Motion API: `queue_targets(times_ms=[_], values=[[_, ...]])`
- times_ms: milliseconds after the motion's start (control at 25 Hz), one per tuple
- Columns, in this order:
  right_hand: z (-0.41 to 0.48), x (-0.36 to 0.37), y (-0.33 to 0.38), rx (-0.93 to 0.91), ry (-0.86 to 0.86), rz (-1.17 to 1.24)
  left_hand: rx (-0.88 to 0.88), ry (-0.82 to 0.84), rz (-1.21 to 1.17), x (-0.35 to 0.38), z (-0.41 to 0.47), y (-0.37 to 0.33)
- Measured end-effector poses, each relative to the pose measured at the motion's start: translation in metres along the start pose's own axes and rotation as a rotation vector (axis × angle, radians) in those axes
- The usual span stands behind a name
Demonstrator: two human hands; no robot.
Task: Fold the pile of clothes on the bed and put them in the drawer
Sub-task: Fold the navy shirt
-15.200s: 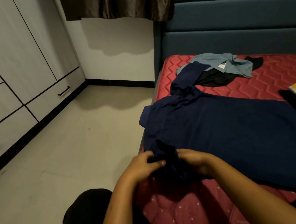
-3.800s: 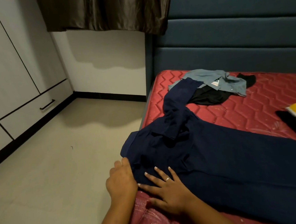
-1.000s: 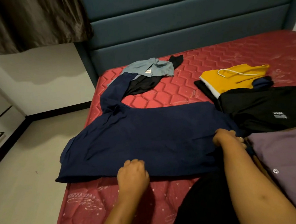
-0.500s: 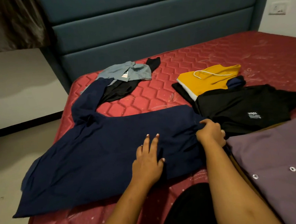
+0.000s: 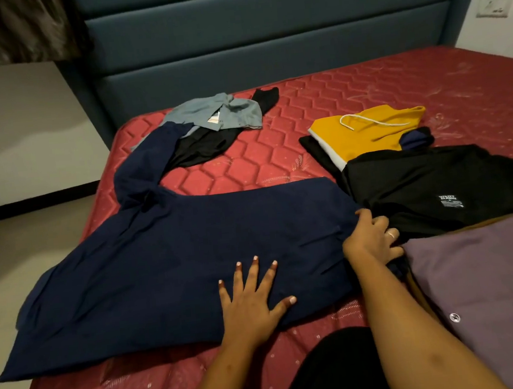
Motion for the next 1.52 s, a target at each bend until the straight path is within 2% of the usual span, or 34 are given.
queue_targets(times_ms=[80, 160, 280, 440, 560, 640, 800, 880, 960, 1040, 1200, 1400, 1520], values=[[-0.004, 0.004, 0.018, -0.205, -0.084, -0.193, 0.001, -0.003, -0.006, -0.001, 0.0, 0.001], [-0.005, 0.017, 0.029, -0.355, -0.023, -0.379, 0.002, -0.012, -0.01, -0.002, -0.001, 0.001], [0.004, 0.026, 0.017, -0.245, 0.078, -0.381, 0.002, -0.069, -0.016, 0.002, -0.007, 0.003], [-0.003, 0.032, 0.024, -0.159, 0.008, -0.34, -0.084, -0.124, -0.025, 0.0, -0.019, 0.029], [-0.005, 0.026, 0.028, -0.182, -0.108, -0.395, -0.168, -0.159, -0.046, 0.0, -0.027, 0.058], [-0.009, 0.022, 0.031, -0.306, -0.149, -0.502, -0.198, -0.195, -0.031, 0.004, -0.035, 0.086], [-0.075, 0.063, 0.094, -0.819, -0.009, -0.643, -0.328, -0.204, -0.037, -0.004, -0.085, 0.179], [-0.136, 0.109, 0.127, -1.074, 0.19, -0.58, -0.408, -0.131, -0.087, -0.004, -0.121, 0.227], [-0.195, 0.163, 0.144, -1.205, 0.476, -0.611, -0.458, -0.093, -0.114, -0.002, -0.149, 0.254], [-0.23, 0.201, 0.153, -1.204, 0.616, -0.693, -0.49, -0.091, -0.167, 0.002, -0.156, 0.25], [-0.259, 0.241, 0.182, -1.305, 0.536, -0.682, -0.607, -0.197, -0.265, 0.005, -0.147, 0.249], [-0.248, 0.25, 0.192, -1.433, 0.516, -0.701, -0.705, -0.163, -0.322, 0.007, -0.144, 0.259], [-0.234, 0.239, 0.19, -1.424, 0.451, -0.731, -0.717, -0.133, -0.361, 0.005, -0.141, 0.26]])
Point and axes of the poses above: each hand's wrist, its own z-axis towards the middle knuckle, its own x-axis out of the palm, y = z × x, the point moved 3 cm from there along z, towards the middle knuckle, and after that the axes turned 15 degrees about y, right-handed, at the moved point
